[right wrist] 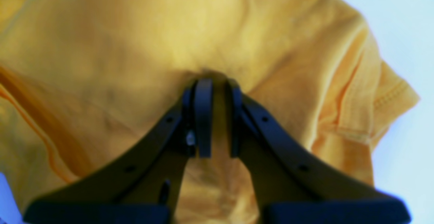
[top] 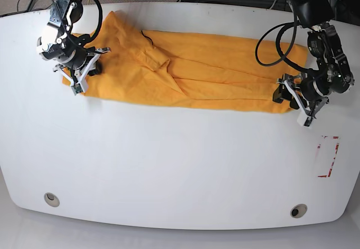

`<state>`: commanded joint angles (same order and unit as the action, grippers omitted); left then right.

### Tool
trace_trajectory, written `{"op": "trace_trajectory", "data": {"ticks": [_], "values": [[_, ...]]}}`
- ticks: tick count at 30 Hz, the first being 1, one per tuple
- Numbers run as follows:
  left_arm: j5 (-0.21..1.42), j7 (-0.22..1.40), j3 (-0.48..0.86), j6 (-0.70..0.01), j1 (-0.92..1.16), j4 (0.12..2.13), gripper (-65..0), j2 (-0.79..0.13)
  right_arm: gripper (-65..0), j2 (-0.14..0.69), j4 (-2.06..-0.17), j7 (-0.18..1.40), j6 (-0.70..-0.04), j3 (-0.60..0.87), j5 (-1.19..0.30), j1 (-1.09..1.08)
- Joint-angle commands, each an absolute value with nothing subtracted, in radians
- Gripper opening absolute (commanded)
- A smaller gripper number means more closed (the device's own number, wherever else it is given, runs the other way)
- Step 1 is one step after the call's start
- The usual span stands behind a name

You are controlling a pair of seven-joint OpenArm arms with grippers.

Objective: Layout the t-shirt on the table in an organized manner, then fold the t-shirt properly
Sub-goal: 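Grasp the shirt end with the left gripper and lift it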

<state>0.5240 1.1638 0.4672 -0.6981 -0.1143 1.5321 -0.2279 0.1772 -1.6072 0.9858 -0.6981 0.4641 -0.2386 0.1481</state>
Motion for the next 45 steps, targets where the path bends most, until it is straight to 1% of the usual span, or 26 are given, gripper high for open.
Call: {"op": "trace_trajectory", "data": {"ticks": [7,10,12,15,22,28,32,33,35,36,37,38,39,42,43,45], "values": [[0.607,1.218,0.607,-0.698,-0.116,1.514,-29.0,-0.254,-57.5,0.176,-1.595,0.986,-0.698,0.464,-0.239,0.148],[0.625,1.218,0.636,-0.698,-0.085,1.483,-26.2,-0.278,-57.5,0.176,-1.595,0.986,-0.698,0.464,-0.239,0.148],[0.634,1.218,0.641,-0.698,-0.079,1.445,-23.1,-0.305,-57.5,0.176,-1.595,0.986,-0.698,0.464,-0.239,0.148],[0.636,1.218,0.641,-0.698,-0.077,1.372,-21.4,-0.323,-57.5,0.176,-1.596,0.986,-0.698,0.464,-0.24,0.148],[0.662,1.218,0.633,-0.698,-0.077,1.267,-21.4,-0.331,-57.5,0.174,-1.596,0.986,-0.698,0.464,-0.246,0.148],[0.67,1.218,0.552,-0.698,-0.081,1.222,-21.5,-0.325,-57.5,0.173,-1.596,0.986,-0.698,0.464,-0.249,0.148],[0.668,1.216,0.513,-0.698,-0.079,1.222,-21.8,-0.291,-57.5,0.173,-1.598,0.986,-0.698,0.464,-0.249,0.148],[0.668,1.216,0.512,-0.698,-0.077,1.224,-22.5,-0.286,-57.5,0.173,-1.598,0.986,-0.698,0.464,-0.249,0.148],[0.668,1.216,0.495,-0.698,-0.077,1.224,-26.7,-0.286,-57.5,0.173,-1.598,0.986,-0.698,0.464,-0.249,0.147],[0.668,1.216,0.481,-0.698,-0.076,1.224,-31.0,-0.286,-57.5,0.173,-1.598,0.986,-0.698,0.464,-0.249,0.145],[0.667,1.216,0.466,-0.698,-0.076,1.224,-36.8,-0.286,-57.5,0.173,-1.598,0.986,-0.698,0.464,-0.249,0.145],[0.667,1.216,0.461,-0.698,-0.074,1.224,-39.3,-0.286,-57.5,0.173,-1.598,0.986,-0.698,0.464,-0.249,0.145],[0.665,1.216,0.447,-0.698,-0.067,1.225,-47.6,-0.286,-57.5,0.173,-1.598,0.986,-0.698,0.464,-0.249,0.145],[0.665,1.216,0.438,-0.698,-0.061,1.239,-58.3,-0.286,-57.5,0.173,-1.598,0.986,-0.698,0.464,-0.249,0.145],[0.665,1.216,0.438,-0.698,-0.059,1.253,-59.7,-0.286,-57.5,0.173,-1.598,0.986,-0.698,0.464,-0.249,0.145],[0.665,1.216,0.438,-0.698,-0.058,1.296,-59.4,-0.286,-57.5,0.173,-1.598,0.986,-0.698,0.464,-0.249,0.145]]}}
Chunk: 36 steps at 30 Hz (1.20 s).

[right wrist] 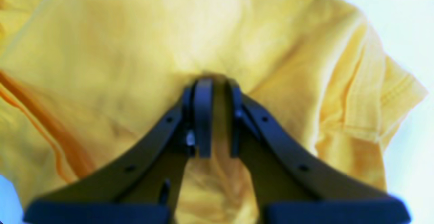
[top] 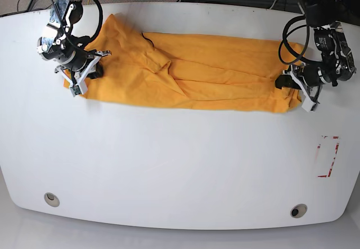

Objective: Layout the t-shirt on the table in an organized manner, then fold the t-shirt properly
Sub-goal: 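Grasp the shirt end with the left gripper and lift it, then fold the held strip end with the left gripper toward the right gripper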

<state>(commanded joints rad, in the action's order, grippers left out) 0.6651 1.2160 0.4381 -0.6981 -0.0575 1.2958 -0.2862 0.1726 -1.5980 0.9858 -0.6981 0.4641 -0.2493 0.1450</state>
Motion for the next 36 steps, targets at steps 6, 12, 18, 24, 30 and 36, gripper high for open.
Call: {"op": "trace_trajectory", "data": {"ticks": [6,12,18,24,30,36], "values": [[0.67,1.219,0.437,-0.698,-0.007,1.477,-59.4,-0.285,-57.5,0.173,-1.598,0.986,-0.698,0.464,-0.249,0.145],[0.67,1.313,0.407,-0.698,0.004,1.664,-59.4,-0.255,-57.5,0.173,-1.598,0.986,-0.698,0.464,-0.248,0.145],[0.668,1.38,0.344,-0.698,-0.001,1.813,-59.3,-0.165,-57.5,0.171,-1.598,0.986,-0.698,0.464,-0.249,0.143],[0.664,1.396,0.265,-0.698,-0.053,1.827,-59.3,-0.076,-57.5,0.171,-1.596,0.986,-0.698,0.464,-0.249,0.142],[0.664,1.396,0.182,-0.698,-0.058,1.822,-59.0,0.018,-57.5,0.17,-1.596,0.986,-0.698,0.464,-0.249,0.142],[0.664,1.385,0.128,-0.698,-0.074,1.767,-59.0,0.091,-57.5,0.17,-1.596,0.986,-0.698,0.464,-0.249,0.142]]}}
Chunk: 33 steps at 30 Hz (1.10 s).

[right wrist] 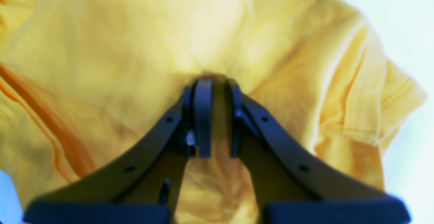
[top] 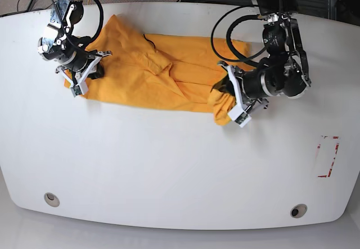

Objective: Layout the t-shirt on the table in an organized manner, then fold the t-shirt properly
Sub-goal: 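Fold the held strip end with the left gripper toward the right gripper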

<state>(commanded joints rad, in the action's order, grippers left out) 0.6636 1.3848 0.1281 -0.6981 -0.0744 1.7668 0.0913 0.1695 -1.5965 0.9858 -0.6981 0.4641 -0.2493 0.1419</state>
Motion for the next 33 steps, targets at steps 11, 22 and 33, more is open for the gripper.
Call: {"op": "trace_trajectory", "data": {"ticks": [11,22,33], "values": [[0.662,1.354,0.111,-0.685,-0.105,1.649,-59.0,0.153,-57.5,0.17,-1.596,0.986,-0.698,0.464,-0.249,0.142],[0.662,1.279,0.028,-0.679,-0.12,1.56,-57.8,0.157,-57.5,0.147,-1.598,0.986,-0.698,0.464,-0.249,0.145],[0.765,1.28,-0.096,-0.679,-0.157,1.526,-30.4,0.157,-57.5,0.143,-1.598,0.986,-0.698,0.463,-0.249,0.148]]}}
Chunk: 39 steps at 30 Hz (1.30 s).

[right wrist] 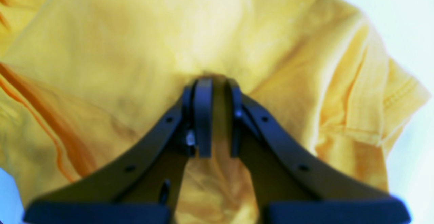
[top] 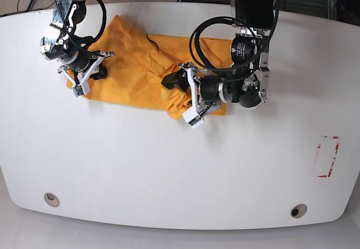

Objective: Layout the t-shirt on the table in an organized manner, then fold the t-shirt properly
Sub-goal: 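Fold the held strip end with the left gripper toward the right gripper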

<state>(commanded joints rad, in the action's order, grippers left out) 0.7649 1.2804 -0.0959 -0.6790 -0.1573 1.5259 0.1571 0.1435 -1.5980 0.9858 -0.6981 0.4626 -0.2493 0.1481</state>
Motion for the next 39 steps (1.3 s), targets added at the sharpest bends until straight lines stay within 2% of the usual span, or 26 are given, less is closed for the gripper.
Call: {"op": "trace_trajectory", "data": {"ticks": [4,9,17,24,27,34,39], "values": [[0.928,1.305,-0.099,-0.687,-0.183,1.541,-30.4,0.157,-57.5,0.143,-1.598,0.986,-0.698,0.463,-0.249,0.151],[1.04,1.363,-0.091,-0.688,-0.191,1.546,-30.4,0.151,-57.5,0.143,-1.598,0.987,-0.698,0.463,-0.246,0.153],[1.052,1.353,-0.09,-0.688,-0.171,1.572,-30.4,-0.025,-57.5,0.142,-1.598,0.987,-0.698,0.463,-0.249,0.162],[1.052,1.211,-0.097,-0.688,-0.093,1.57,-30.4,-0.194,-57.5,0.14,-1.601,0.987,-0.698,0.463,-0.249,0.162],[1.053,1.199,-0.097,-0.69,-0.077,1.552,-30.4,-0.228,-57.5,0.124,-1.607,0.987,-0.698,0.463,-0.249,0.163],[1.052,1.199,-0.101,-0.69,-0.073,1.478,-30.6,-0.231,-57.5,0.113,-1.633,0.987,-0.698,0.463,-0.248,0.165],[1.059,1.199,-0.209,-0.69,-0.088,1.461,-30.7,-0.228,-57.5,0.111,-1.632,0.987,-0.698,0.463,-0.249,0.165]]}}
